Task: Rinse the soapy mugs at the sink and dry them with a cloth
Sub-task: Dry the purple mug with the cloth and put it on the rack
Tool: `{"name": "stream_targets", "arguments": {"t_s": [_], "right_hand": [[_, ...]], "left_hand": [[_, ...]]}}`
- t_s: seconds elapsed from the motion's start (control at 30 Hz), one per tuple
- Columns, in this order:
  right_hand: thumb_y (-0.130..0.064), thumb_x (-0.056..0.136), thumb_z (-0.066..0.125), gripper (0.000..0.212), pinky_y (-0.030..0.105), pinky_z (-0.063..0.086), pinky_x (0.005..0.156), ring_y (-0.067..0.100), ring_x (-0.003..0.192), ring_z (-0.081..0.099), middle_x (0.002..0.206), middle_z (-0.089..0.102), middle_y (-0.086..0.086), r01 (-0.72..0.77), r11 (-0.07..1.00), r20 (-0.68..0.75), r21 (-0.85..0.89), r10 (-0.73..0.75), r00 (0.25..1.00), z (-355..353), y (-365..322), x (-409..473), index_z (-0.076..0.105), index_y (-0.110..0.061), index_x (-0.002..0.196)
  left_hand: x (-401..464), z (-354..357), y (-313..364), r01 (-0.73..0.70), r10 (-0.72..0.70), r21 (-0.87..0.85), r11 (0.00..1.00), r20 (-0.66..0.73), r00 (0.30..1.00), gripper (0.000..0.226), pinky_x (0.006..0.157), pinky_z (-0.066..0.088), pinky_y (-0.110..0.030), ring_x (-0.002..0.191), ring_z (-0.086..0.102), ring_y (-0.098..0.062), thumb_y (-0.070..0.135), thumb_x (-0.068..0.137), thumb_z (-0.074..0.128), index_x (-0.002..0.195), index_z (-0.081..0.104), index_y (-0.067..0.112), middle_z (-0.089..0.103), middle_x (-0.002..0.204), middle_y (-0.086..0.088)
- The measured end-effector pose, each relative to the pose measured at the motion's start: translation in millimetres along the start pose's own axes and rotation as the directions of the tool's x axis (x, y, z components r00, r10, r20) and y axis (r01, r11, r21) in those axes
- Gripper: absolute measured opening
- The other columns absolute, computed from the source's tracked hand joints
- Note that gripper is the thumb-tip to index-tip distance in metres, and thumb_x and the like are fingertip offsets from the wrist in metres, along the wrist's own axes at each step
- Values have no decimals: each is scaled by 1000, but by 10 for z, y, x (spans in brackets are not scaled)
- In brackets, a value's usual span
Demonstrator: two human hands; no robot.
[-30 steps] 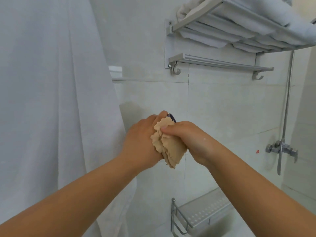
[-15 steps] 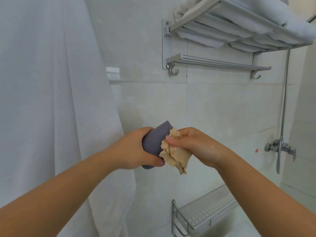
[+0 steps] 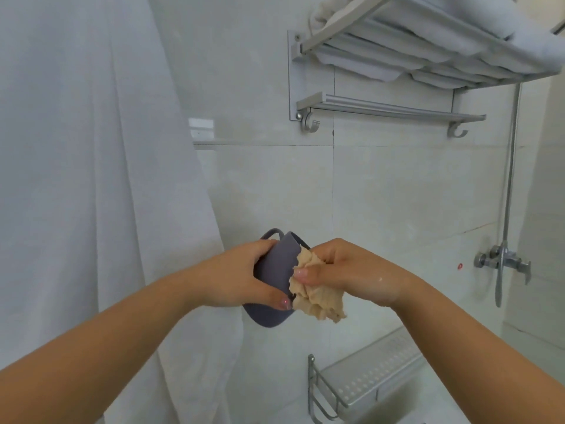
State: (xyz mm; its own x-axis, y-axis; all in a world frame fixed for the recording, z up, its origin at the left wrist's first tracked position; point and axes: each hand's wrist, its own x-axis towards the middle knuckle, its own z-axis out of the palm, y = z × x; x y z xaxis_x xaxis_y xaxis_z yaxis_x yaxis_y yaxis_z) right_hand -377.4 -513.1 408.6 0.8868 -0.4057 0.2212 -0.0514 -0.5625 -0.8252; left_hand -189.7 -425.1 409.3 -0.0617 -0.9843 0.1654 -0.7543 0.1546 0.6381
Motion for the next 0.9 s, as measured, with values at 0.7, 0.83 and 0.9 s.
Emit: {"name": "stream_targets", "arguments": {"t_s": [0.7, 0.83, 0.9], "right_hand": [[-27, 95, 58, 25, 35, 52, 82, 1, 84, 64, 92, 68, 4, 4, 960, 60, -282, 14, 998, -89, -75, 14, 68, -4, 98], [-14, 95, 58, 11, 22, 49, 75, 7, 79, 65, 84, 69, -7, 30, 990, 209, -135, -1, 978, -115, -191, -19, 68, -11, 93], [-17, 93, 59, 11, 21, 49, 74, 7, 78, 65, 81, 69, -9, 31, 996, 209, -83, -13, 978, -142, -219, -30, 68, -15, 89]], "left_hand": [[53, -350, -109, 119, -106, -379, 918, 55, 993, 68, 94, 49, -36, 114, 61, -16, 39, 52, 76, 116, 58, 29, 63, 127, 0], [71, -362, 4, 83, 75, -327, 941, 441, 895, 49, 91, 50, -38, 112, 63, -25, 19, 73, 72, 120, 61, 11, 66, 121, -9], [90, -299, 31, 66, 60, -337, 939, 350, 935, 52, 92, 51, -40, 110, 64, -26, 21, 68, 77, 117, 62, 11, 68, 119, -9]]}}
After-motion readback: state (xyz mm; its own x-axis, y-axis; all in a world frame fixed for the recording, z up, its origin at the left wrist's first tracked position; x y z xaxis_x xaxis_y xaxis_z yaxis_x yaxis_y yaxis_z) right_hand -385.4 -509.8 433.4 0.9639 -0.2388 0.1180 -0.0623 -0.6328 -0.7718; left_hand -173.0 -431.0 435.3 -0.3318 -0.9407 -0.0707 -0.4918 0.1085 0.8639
